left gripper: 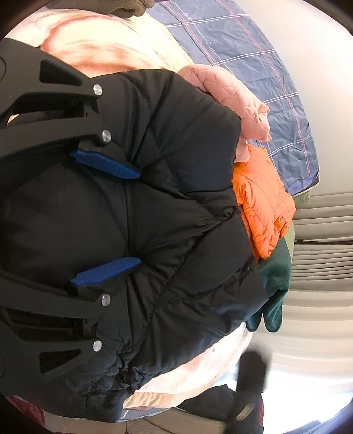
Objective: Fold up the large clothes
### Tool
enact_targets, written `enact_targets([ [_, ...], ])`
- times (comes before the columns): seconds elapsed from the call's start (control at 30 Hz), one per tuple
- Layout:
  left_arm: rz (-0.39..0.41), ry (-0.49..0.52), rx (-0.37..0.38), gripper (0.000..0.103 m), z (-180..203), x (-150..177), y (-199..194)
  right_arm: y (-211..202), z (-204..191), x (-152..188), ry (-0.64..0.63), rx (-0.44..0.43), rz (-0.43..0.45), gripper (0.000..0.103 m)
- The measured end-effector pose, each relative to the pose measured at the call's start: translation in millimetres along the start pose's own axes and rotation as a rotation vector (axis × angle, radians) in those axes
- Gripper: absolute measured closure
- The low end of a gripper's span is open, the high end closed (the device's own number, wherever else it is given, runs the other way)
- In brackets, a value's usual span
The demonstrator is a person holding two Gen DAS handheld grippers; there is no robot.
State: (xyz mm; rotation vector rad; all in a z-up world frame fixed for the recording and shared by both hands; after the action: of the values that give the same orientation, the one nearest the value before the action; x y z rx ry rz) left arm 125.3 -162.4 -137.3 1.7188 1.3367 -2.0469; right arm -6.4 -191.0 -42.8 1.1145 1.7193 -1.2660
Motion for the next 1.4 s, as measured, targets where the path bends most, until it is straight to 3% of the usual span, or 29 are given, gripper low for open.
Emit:
enact_targets([
  [0.07,0.001,-0.002,0.002,0.041,0,0,0,23,3,3,0.019,-0.004,-0.03,0.067],
  [0.2,0.011,-0.032,0.025,0.04,-3,0,0,76,38,42,0.016,0.139,-0.127,0.069],
  [0.27,0.018,-0.062,0.047,0.04,-4,-2,1,86,52,60,0.069,0.131,-0.14,0.069],
  [0.77,0.042,-0.108,0.093,0.04,-11,2,1,90,50,68,0.039,0.141,-0.133,0.068],
  [0.8,0.039,-0.116,0.095,0.046,-12,-1,-2,90,50,68,0.037,0.141,-0.131,0.068],
  [0.83,0.041,-0.13,0.092,0.066,-15,-7,-5,90,51,69,0.039,0.14,-0.13,0.068],
  [0.87,0.047,-0.161,0.113,0.075,-16,-16,-11,90,51,68,0.042,0.138,-0.129,0.068],
  [0.9,0.075,-0.199,0.152,0.081,-18,-30,-19,91,52,68,0.044,0.138,-0.129,0.068],
  [0.93,0.099,-0.208,0.163,0.081,-18,-39,-24,91,51,68,0.041,0.14,-0.129,0.068],
  [1.0,0.151,-0.16,0.128,0.081,-18,-68,-34,91,51,68,0.034,0.143,-0.127,0.067],
  [1.07,0.138,-0.103,0.048,0.08,-20,-79,-25,91,51,67,0.035,0.142,-0.126,0.067],
  [1.1,0.109,-0.09,0.012,0.079,-23,-78,-15,91,52,67,0.039,0.14,-0.126,0.067],
  [1.13,0.064,-0.089,-0.02,0.07,-29,-73,-2,90,52,67,0.041,0.139,-0.125,0.067],
  [1.17,-0.016,-0.097,-0.094,0.065,-42,-59,21,90,52,67,0.043,0.139,-0.125,0.067],
  [1.23,-0.094,-0.09,-0.204,0.065,-65,-29,53,91,52,67,0.059,0.126,-0.123,0.067],
  [1.33,-0.083,-0.124,-0.193,0.065,-72,-16,59,93,51,67,0.062,0.122,-0.126,0.067],
  [1.4,-0.085,-0.07,-0.227,0.065,-65,-14,60,94,51,67,0.059,0.124,-0.124,0.067],
])
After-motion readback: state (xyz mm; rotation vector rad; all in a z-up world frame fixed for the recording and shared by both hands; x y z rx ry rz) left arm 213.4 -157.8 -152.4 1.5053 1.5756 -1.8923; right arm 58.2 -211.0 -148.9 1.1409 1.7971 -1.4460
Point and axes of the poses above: each gripper's, at about its wrist camera, not at the fingertips, and y roughly the way its jaws point, z to its right, x to its underside, the point moved 7 cm from there along y, roughly the way its jaws point, and after that the axes turned 11 degrees about z, right-handed, at the moved point
